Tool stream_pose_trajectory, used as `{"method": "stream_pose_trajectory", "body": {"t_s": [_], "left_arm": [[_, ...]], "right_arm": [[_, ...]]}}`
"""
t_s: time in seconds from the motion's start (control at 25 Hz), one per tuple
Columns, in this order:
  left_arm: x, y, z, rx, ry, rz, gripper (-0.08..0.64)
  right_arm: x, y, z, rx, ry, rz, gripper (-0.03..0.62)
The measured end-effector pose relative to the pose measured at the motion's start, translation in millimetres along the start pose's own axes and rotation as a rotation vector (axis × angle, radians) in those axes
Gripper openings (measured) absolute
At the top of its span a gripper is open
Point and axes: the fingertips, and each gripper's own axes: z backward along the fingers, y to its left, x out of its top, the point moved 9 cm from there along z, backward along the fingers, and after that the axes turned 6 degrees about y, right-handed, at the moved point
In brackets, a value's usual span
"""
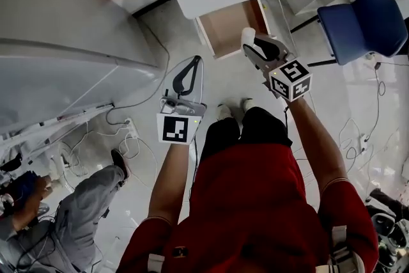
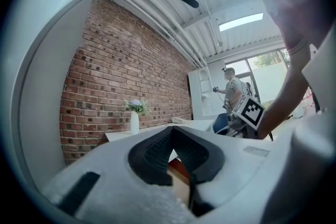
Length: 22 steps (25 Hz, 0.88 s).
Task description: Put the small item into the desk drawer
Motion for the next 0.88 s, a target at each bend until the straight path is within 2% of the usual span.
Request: {"method": "stream_pose_trajectory", "body": {"t_s": [0.28, 0.6, 0.88], "left_arm": [[-28.3, 7.5, -21.8, 0.081, 0.044, 0.035, 0.006], [-69.3, 29.6, -52.5, 0.197, 0.075, 0.03, 0.006], [-108.1, 40.6, -84.4, 0.215, 0.123, -0.015, 0.006]], "right_arm": [[-30.7, -39.2, -57.6, 0.041, 0.104, -0.012, 0.132], [-58.9, -81.6, -122.5, 0.083, 0.209, 0.049, 0.133], [-81.4, -108.1, -173.7, 0.138, 0.305, 0.091, 0.133]]}}
